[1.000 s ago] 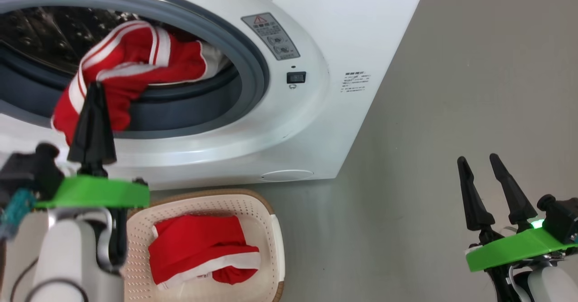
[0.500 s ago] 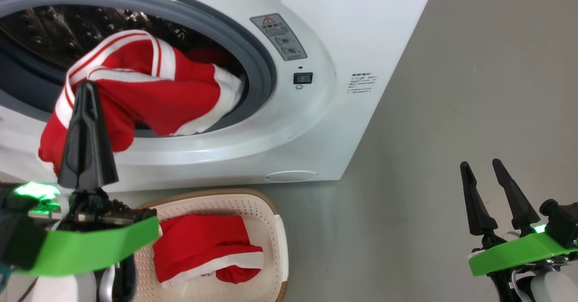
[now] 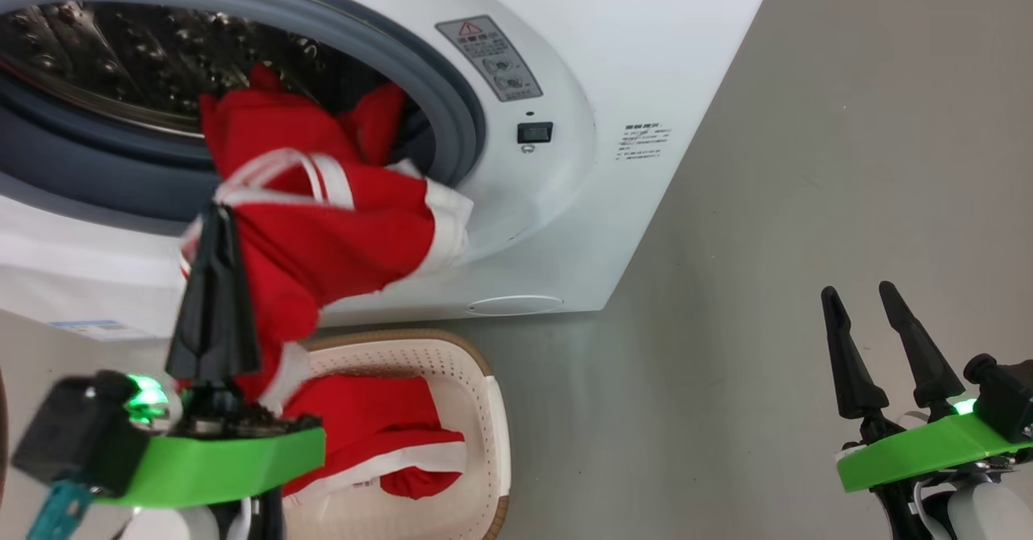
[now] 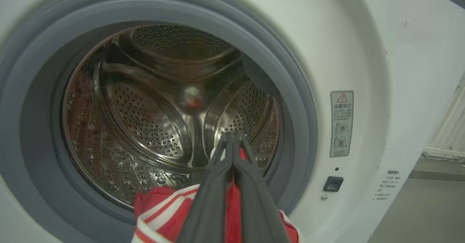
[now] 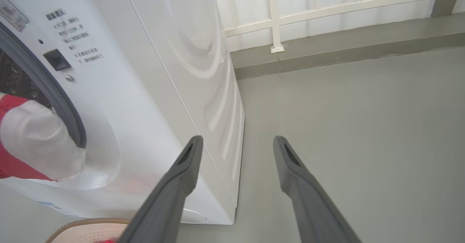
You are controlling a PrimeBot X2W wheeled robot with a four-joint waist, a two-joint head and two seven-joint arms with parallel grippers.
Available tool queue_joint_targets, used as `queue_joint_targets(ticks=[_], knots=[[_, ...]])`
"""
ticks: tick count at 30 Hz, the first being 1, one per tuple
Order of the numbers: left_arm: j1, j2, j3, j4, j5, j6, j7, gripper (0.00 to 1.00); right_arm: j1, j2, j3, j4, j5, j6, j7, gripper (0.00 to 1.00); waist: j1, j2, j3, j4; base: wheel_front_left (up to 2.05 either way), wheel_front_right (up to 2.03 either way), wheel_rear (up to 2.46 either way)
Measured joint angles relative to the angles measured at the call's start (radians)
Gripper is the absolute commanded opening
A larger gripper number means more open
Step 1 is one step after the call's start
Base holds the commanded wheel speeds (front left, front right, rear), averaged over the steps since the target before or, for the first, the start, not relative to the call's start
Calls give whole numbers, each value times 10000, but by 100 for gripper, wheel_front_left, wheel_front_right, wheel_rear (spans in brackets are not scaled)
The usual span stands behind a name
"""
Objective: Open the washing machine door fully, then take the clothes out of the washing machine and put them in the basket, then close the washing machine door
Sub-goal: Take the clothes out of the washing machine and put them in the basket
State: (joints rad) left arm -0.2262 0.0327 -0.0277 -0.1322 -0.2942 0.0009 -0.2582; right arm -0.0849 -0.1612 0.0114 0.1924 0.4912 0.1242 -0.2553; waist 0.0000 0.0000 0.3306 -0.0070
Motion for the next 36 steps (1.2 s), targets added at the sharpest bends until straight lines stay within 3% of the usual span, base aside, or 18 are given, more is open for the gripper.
queue_joint_targets(ticks=[8,18,35,36], knots=[[241,8,-44,2454,-353,-38,2,0,-106,8,59,0,0,0,-2,100,0,0,244,-95,0,0,0],[34,13,-42,5595,-290,-558,13,0,-363,10,63,-38,2,0,0,100,0,0,669,-244,0,0,0],[-2273,-6,-420,9946,117,-821,13,0,-800,-33,100,-194,2,0,0,100,-1,0,1657,-527,0,0,0],[-2397,-10,-412,10059,117,-823,13,7,-849,-40,102,-211,2,0,-2,100,0,0,1704,-539,0,0,0]])
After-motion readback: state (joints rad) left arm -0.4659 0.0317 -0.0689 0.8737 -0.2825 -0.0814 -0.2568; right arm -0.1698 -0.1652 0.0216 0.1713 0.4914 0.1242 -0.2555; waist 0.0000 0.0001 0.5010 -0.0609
